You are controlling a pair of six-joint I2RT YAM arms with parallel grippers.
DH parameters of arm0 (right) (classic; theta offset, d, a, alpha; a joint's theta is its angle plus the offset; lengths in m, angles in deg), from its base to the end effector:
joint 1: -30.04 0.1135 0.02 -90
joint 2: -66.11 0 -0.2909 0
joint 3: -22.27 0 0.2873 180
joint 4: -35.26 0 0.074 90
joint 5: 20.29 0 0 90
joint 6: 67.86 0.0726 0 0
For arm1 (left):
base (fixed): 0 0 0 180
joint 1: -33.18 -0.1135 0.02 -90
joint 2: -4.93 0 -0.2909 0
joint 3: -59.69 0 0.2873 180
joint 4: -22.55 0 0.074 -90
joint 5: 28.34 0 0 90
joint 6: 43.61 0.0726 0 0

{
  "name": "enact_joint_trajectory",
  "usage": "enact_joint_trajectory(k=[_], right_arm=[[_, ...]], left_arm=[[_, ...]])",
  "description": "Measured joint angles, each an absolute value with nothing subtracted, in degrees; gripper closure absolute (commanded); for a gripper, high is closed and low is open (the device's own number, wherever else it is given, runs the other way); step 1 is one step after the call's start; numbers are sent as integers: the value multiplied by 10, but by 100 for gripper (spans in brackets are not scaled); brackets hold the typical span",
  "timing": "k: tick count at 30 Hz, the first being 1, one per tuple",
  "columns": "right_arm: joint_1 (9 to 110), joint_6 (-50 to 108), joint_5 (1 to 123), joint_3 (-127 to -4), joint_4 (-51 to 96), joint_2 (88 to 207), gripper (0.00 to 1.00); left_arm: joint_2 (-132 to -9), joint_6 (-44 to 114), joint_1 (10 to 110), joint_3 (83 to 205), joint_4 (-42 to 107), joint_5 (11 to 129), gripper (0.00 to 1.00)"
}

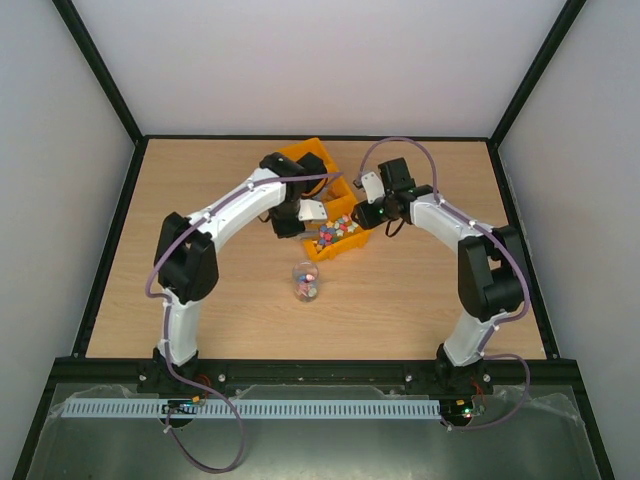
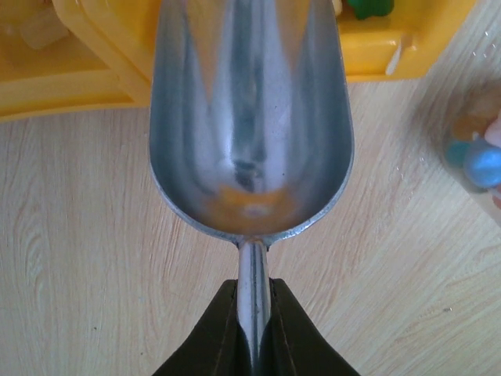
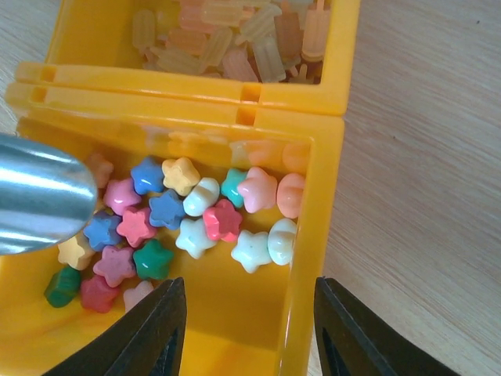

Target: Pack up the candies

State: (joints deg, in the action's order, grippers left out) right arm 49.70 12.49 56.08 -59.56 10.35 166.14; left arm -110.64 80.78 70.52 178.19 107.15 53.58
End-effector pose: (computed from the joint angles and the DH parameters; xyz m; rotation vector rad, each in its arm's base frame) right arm 0.4172 0.1672 0.2114 -0.7038 2.2158 0.3643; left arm 0.3668 -0.2670 0.2463 1.7369 2.4288 0.2052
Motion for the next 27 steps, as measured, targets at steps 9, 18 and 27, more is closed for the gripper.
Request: enact_joint_trajectory(k=[9, 18, 27], right_arm=[[495, 124, 546, -593, 105, 1682, 60], [495, 136, 512, -593, 104, 1702, 67], [494, 138, 503, -593, 103, 1703, 68]], left_arm=[[-1151, 782, 709, 1818, 1067, 527, 98], [-1192, 776, 722, 1849, 1066, 526, 98], [-1201, 769, 724, 1842, 1018, 552, 98]])
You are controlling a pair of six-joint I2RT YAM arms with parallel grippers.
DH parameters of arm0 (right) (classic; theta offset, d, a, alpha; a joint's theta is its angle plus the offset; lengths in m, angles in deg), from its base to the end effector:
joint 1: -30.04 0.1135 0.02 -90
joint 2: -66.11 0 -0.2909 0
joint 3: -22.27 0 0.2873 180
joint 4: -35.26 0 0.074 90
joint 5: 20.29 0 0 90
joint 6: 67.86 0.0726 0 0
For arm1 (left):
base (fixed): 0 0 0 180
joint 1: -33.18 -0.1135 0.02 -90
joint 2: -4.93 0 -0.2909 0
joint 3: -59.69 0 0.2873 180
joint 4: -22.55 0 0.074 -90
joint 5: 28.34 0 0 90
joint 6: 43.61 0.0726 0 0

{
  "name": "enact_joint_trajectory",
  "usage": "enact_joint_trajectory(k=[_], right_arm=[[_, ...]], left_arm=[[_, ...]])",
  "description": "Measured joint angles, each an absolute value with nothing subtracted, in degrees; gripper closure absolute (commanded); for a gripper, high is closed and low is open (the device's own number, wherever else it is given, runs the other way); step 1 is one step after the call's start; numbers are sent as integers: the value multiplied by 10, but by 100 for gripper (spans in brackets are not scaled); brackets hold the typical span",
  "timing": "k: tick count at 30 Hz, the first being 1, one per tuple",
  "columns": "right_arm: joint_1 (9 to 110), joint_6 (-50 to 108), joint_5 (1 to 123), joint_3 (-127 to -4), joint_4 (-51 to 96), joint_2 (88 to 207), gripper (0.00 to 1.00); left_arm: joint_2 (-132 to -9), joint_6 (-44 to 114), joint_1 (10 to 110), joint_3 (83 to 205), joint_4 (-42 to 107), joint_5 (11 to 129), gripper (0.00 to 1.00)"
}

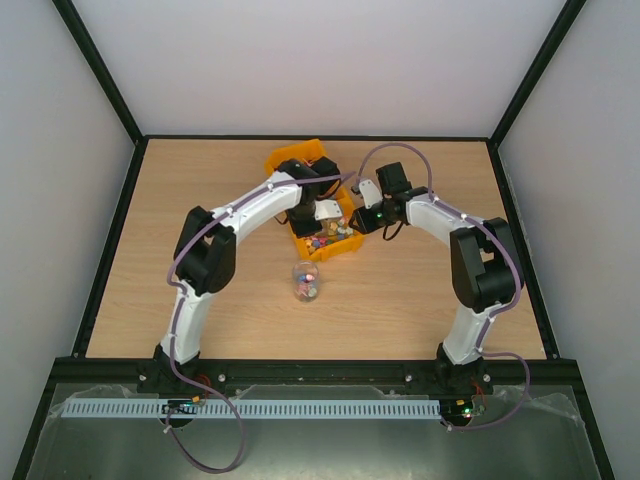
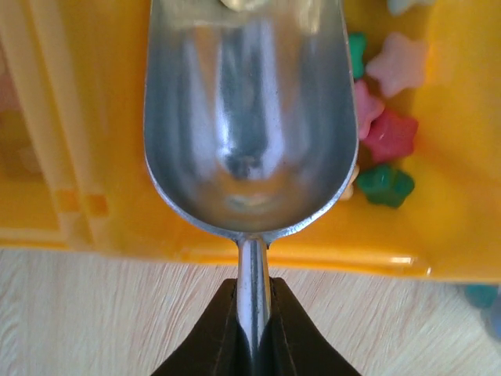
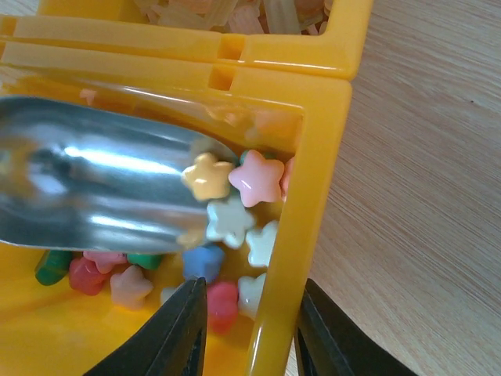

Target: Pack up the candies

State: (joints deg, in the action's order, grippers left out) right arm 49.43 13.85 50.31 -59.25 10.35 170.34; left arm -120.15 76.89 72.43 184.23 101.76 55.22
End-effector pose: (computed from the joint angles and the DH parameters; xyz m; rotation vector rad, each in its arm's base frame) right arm 0.4189 0.1730 0.1793 -0.7263 2.2854 0.4968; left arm 0.3927 -0.3103 0.2050 1.6753 2.4298 0.1454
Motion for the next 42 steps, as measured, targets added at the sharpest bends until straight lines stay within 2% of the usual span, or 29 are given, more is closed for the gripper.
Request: enact_joint_trajectory(k=[7, 21, 42], right_arm=[[494, 138, 502, -593, 103, 1704, 69], [494, 133, 503, -593, 98, 1704, 67], [494, 106, 476, -596, 72, 1652, 57]], left_arm=[[-1172, 762, 722, 1747, 895, 612, 98], [-1108, 740, 689, 1616, 750, 717, 98], [-1013, 755, 610, 1479, 661, 822, 98]])
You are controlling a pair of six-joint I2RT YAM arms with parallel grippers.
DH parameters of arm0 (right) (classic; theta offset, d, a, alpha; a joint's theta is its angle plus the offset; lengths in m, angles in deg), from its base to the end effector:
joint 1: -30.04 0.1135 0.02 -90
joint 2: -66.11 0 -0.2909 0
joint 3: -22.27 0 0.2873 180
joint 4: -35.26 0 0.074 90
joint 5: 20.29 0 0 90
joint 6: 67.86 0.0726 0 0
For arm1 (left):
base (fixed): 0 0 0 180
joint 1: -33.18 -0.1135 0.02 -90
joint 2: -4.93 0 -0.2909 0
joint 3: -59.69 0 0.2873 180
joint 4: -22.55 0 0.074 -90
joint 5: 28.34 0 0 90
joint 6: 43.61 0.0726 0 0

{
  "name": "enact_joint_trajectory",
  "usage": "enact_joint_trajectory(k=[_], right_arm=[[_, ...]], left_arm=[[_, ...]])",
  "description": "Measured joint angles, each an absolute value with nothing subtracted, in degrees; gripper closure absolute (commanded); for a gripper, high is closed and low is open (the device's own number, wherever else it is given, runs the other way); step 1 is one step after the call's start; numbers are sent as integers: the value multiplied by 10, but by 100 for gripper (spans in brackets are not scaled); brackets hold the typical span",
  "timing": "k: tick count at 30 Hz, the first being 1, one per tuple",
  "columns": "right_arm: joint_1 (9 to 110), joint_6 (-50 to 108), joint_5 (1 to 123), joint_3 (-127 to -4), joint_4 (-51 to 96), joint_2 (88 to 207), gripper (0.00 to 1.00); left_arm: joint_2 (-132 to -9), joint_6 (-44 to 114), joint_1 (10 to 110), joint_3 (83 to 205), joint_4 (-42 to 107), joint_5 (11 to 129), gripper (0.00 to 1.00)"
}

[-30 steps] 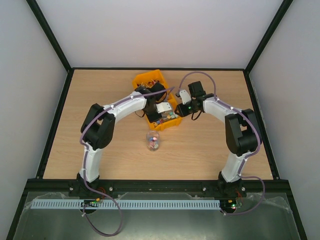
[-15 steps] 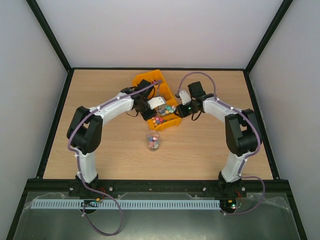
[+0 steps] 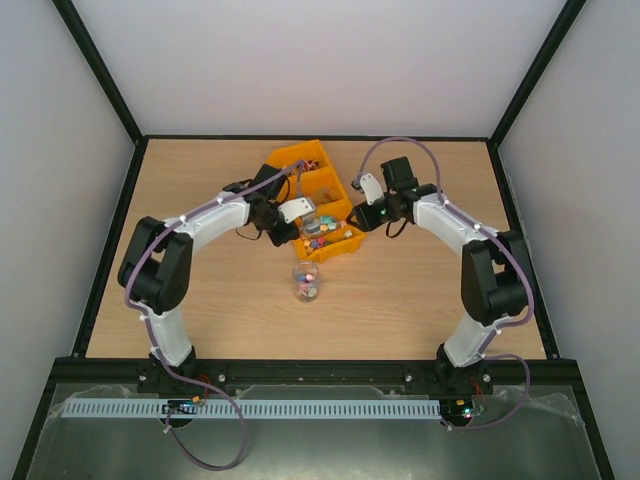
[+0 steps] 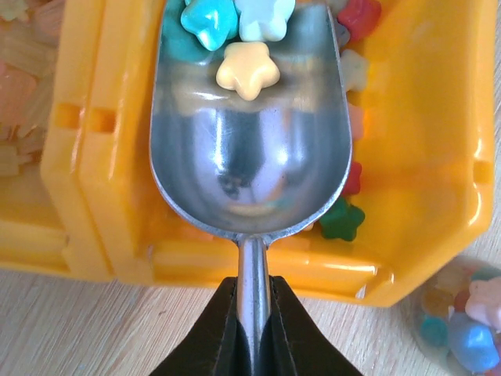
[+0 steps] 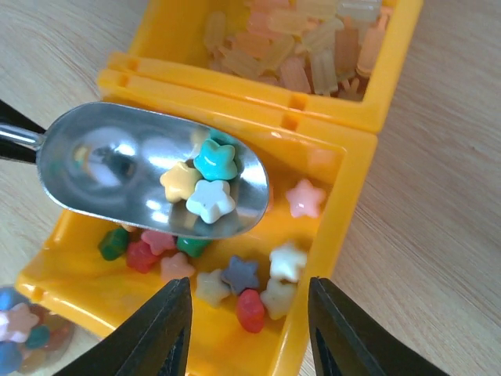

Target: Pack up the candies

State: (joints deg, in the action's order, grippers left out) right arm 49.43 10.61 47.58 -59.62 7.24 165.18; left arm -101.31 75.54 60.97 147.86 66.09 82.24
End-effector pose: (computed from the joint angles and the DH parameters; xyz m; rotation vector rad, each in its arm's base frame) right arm 0.4058 0.1718 0.2157 -0.8049 2.2032 0.5222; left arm 0.3791 -0.2286 0.1788 1.3475 2.2339 -0.4653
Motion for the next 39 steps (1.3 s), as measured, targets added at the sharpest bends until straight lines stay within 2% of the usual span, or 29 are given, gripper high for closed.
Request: enact_joint_trajectory(k=[16, 19, 23, 29, 39], right_arm=[[494, 85, 440, -596, 73, 1598, 50], [494, 80, 429, -596, 74, 1579, 45], [494, 72, 412, -589, 81, 1556, 35], [494, 58, 379, -574, 85, 1539, 24], [496, 41, 337, -550, 86, 1520, 13]], left_arm=[[-914, 786, 546, 1433, 616, 924, 98], [-885, 799, 526, 1433, 623, 944, 98], [-843, 829, 501, 1433, 649, 971, 98], [-792, 907, 467, 1433, 743, 1000, 98], [-710, 1014, 428, 1428, 887, 1003, 98]])
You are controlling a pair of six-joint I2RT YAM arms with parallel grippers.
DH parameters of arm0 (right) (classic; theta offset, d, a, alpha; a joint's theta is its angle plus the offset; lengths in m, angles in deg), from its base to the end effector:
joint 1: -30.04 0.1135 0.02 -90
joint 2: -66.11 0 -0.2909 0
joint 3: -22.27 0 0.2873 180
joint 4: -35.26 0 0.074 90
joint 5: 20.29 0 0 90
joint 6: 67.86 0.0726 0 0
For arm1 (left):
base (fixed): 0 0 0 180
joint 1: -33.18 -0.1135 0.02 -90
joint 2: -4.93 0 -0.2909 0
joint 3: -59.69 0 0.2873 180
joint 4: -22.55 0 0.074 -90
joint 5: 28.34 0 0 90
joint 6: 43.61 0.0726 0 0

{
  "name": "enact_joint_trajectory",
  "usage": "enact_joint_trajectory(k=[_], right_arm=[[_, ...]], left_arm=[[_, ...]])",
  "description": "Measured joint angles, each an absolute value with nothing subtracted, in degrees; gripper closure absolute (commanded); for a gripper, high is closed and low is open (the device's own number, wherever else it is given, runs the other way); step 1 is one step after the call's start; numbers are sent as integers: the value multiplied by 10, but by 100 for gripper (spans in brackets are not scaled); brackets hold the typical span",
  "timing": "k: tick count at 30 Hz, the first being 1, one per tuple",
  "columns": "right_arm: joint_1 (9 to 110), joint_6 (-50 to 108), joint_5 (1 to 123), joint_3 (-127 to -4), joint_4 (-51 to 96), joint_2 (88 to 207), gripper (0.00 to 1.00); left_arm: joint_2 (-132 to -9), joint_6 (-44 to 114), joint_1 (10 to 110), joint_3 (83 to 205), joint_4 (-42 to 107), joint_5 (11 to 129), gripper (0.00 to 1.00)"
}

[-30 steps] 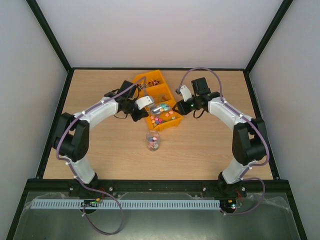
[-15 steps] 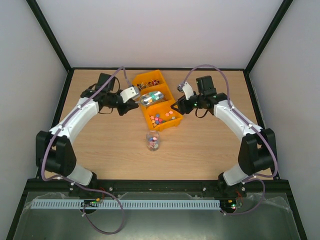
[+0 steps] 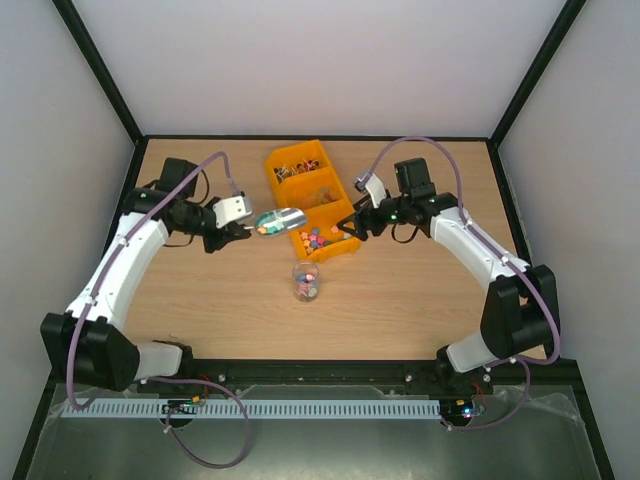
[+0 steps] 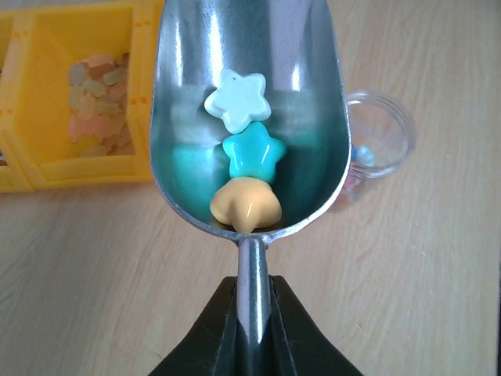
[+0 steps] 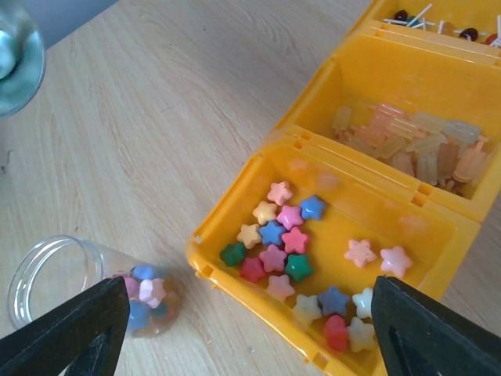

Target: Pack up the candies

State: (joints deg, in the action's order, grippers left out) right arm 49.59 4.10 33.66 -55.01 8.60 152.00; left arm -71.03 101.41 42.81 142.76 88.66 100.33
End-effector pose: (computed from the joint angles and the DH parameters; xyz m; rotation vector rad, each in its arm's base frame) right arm 0.3547 0.1713 0.2840 -1.0132 1.8775 0.6989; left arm 0.2900 -0.0952 0.3193 1.4491 1.8626 -0.5090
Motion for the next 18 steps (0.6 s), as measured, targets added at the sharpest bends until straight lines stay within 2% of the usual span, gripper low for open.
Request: enact_joint_trajectory(k=[8, 18], right_arm=[[513, 27, 317, -525, 86, 1501, 8], [591, -36, 313, -467, 81, 1481, 10]], left_arm=[[-656, 1084, 428, 1399, 964, 978, 98], [-646, 1126, 468, 1397, 1025, 917, 98]])
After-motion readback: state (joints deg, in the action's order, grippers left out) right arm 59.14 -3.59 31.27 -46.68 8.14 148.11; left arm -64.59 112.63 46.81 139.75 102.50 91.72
